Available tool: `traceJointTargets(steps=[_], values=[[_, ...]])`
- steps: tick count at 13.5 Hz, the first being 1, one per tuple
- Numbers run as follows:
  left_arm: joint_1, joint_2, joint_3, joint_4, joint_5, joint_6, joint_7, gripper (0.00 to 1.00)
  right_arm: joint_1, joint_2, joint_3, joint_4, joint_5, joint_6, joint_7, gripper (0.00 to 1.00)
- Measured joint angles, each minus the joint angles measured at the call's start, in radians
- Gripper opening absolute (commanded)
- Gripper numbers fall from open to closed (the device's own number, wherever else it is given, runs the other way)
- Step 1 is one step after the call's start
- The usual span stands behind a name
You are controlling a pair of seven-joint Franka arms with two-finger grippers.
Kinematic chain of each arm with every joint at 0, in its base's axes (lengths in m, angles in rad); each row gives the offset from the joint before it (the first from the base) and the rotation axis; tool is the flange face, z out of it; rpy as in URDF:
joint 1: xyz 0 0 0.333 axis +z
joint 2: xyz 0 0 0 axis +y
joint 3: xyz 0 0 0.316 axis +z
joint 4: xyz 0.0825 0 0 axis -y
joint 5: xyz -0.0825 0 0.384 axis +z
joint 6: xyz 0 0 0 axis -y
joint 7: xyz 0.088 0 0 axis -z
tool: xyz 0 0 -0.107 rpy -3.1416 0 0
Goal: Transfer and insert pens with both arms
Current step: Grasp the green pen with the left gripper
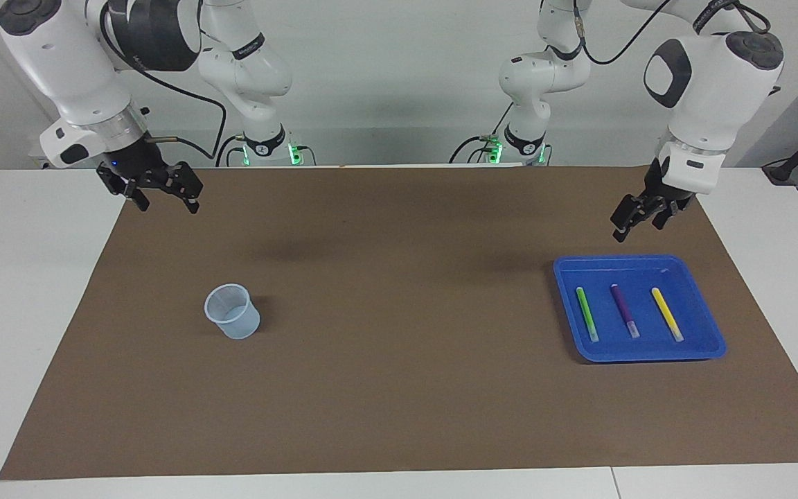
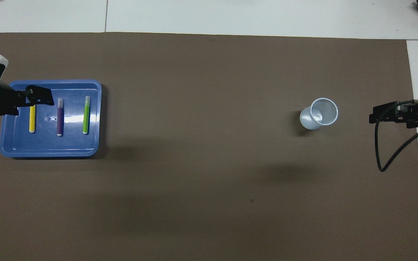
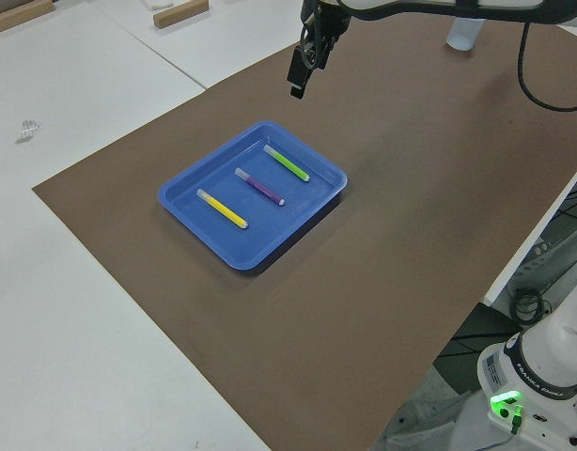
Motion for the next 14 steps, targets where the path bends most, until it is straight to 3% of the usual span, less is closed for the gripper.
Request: traceJointTargets(steps=[9, 14], values=[[0.006, 0.185, -0.006, -0.012, 0.009, 0.208, 0.042, 1.0, 0.0, 0.0, 0.0, 0.0, 0.0, 0.0, 0.0, 1.0], [-0.01, 0.278, -0.008, -0.012, 0.088, 0.253, 0.058, 1.0, 0.0, 0.0, 0.0, -0.002, 0.0, 0.0, 0.005, 1.0]])
